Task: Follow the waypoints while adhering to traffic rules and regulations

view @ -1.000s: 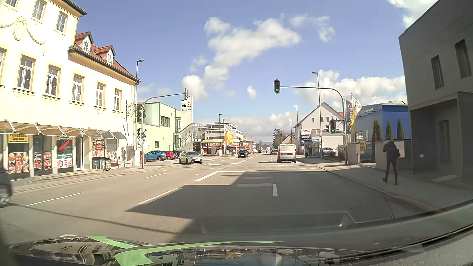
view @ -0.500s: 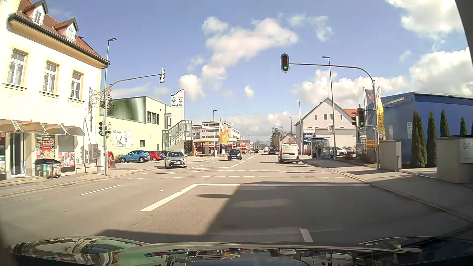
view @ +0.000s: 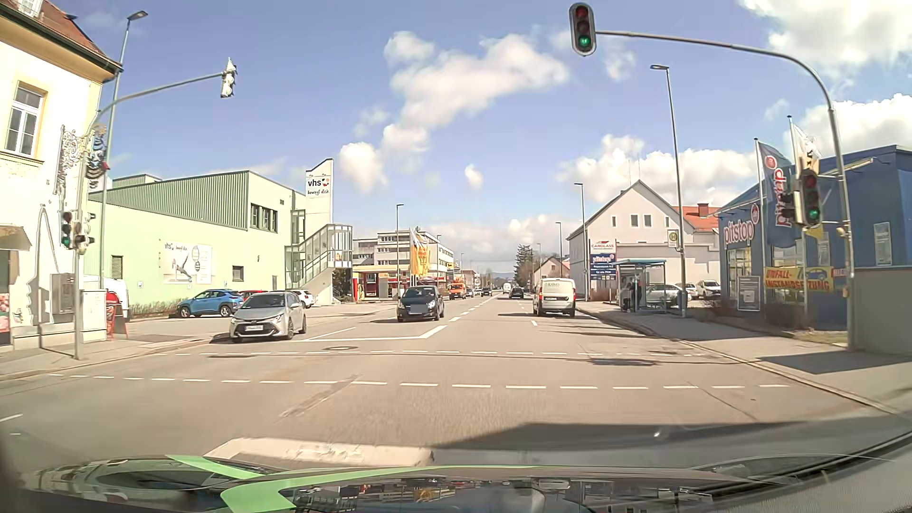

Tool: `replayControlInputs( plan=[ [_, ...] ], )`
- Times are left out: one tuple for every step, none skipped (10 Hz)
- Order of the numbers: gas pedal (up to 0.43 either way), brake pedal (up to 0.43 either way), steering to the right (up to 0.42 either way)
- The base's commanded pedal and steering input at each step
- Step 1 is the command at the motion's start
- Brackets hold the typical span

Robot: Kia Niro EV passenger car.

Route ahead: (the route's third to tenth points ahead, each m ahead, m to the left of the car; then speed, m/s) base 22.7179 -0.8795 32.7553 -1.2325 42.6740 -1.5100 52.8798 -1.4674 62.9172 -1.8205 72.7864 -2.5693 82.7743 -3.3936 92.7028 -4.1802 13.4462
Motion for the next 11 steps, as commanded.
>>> replayControlInputs(
  plan=[
    [0.15,0.0,0.013],
    [0.15,0.0,0.016],
    [0.15,0.0,0.017],
    [0.15,0.0,0.017],
    [0.15,0.0,0.016],
    [0.15,0.0,0.016],
    [0.15,0.0,0.016],
    [0.15,0.0,0.015],
    [0.15,0.0,0.014],
    [0.15,0.0,0.013],
    [0.15,0.0,0.011]
  ],
)
